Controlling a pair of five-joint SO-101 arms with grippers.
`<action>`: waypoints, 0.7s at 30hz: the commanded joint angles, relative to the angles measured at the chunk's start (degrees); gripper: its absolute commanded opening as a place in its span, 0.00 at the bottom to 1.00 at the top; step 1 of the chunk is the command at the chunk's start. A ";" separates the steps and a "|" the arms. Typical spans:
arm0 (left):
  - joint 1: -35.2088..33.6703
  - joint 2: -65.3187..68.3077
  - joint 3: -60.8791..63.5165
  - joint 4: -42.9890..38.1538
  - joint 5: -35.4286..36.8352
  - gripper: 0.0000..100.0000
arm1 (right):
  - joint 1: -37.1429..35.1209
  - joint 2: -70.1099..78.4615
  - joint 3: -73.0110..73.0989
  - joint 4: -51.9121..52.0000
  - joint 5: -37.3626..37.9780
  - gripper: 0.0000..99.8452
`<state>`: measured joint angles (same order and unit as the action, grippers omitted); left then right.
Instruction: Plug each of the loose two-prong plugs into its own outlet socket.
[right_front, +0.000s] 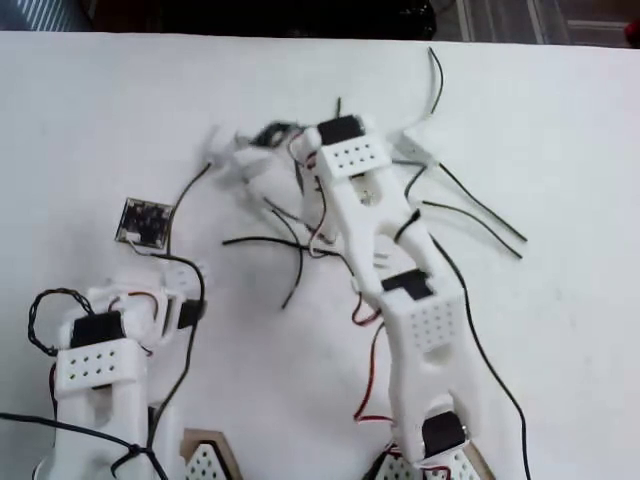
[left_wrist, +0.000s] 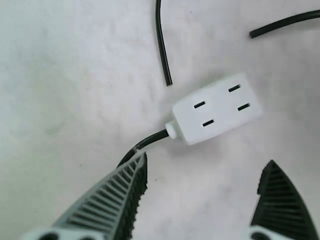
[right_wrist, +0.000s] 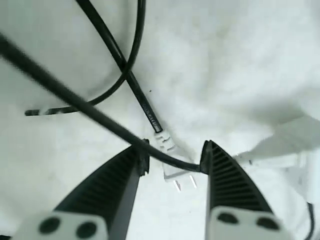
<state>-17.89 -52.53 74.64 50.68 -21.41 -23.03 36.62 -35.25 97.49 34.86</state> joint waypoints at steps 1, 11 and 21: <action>-0.13 -1.01 -0.26 -0.88 -0.26 0.35 | -0.22 -10.68 -1.41 0.75 -0.62 0.17; -0.13 -1.01 -0.26 -0.88 -0.26 0.35 | -0.04 -24.57 12.04 0.84 -6.07 0.17; -0.13 -1.01 -0.26 -0.88 -0.26 0.35 | 3.56 -23.96 36.66 -12.44 2.11 0.17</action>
<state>-17.89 -52.53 74.64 50.68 -21.41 -21.27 14.29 -1.67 90.29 32.31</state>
